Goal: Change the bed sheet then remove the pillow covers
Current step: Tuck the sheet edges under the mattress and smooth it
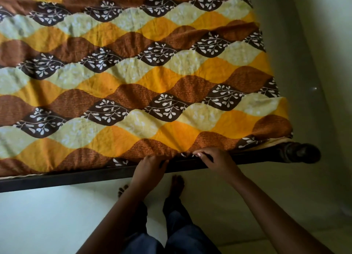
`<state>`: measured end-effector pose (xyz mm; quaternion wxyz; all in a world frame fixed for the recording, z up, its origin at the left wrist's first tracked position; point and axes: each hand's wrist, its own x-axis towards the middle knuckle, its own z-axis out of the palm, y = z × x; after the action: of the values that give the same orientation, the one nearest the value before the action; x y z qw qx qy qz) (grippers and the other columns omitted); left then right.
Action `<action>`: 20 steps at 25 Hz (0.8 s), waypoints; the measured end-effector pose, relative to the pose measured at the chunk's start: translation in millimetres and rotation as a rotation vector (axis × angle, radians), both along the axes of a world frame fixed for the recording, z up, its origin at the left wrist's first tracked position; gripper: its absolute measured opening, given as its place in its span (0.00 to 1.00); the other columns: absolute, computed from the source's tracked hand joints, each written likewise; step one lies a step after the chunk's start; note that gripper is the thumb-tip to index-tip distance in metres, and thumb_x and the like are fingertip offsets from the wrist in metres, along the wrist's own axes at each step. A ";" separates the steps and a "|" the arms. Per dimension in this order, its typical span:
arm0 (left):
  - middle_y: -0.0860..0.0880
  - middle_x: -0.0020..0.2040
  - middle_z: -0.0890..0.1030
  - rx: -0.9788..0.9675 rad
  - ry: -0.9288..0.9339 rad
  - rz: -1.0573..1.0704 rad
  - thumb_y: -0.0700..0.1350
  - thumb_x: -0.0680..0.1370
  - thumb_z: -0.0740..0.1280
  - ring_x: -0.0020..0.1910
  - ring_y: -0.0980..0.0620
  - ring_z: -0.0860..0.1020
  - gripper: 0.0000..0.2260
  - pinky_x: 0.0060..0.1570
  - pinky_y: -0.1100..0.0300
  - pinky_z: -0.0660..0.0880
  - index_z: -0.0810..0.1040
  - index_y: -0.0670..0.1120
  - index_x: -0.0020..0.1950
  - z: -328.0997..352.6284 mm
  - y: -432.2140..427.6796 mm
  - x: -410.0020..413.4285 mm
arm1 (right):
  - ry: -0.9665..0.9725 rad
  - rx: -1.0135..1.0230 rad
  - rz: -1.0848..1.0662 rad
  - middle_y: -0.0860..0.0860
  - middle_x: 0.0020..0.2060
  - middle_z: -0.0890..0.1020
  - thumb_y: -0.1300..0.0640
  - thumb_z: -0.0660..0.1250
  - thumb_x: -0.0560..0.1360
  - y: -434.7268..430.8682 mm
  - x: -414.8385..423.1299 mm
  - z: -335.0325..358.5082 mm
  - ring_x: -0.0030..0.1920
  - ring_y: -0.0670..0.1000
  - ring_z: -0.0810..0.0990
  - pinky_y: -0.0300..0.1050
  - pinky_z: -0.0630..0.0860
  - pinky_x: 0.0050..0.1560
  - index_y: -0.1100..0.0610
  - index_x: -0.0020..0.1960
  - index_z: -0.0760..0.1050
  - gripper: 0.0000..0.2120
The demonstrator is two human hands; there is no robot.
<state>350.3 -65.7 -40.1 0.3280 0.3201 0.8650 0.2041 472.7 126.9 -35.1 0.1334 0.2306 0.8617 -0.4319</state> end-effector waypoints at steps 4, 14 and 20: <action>0.51 0.46 0.82 0.141 -0.113 0.045 0.46 0.80 0.60 0.39 0.55 0.78 0.11 0.38 0.61 0.76 0.78 0.48 0.60 12.9 38.5 24.3 | 0.053 0.139 -0.161 0.49 0.51 0.82 0.61 0.65 0.77 40.7 29.2 11.6 0.50 0.44 0.79 0.28 0.72 0.45 0.55 0.56 0.80 0.10; 0.47 0.58 0.77 0.282 -0.031 -0.131 0.44 0.76 0.67 0.56 0.50 0.75 0.13 0.52 0.56 0.75 0.77 0.46 0.60 -11.0 156.0 60.4 | -0.161 0.571 0.456 0.51 0.51 0.81 0.65 0.72 0.68 132.6 45.8 7.6 0.50 0.52 0.79 0.48 0.78 0.44 0.54 0.56 0.78 0.17; 0.49 0.54 0.82 0.079 0.016 -0.168 0.44 0.79 0.62 0.50 0.52 0.79 0.11 0.45 0.57 0.78 0.80 0.51 0.58 -36.8 178.2 72.0 | -0.304 0.386 0.491 0.55 0.54 0.80 0.63 0.62 0.75 153.5 43.7 11.0 0.53 0.54 0.78 0.45 0.74 0.50 0.56 0.56 0.78 0.12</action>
<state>422.4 112.4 -76.9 0.3243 0.4060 0.8290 0.2070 516.4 280.4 -24.1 0.3142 0.0990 0.9276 -0.1765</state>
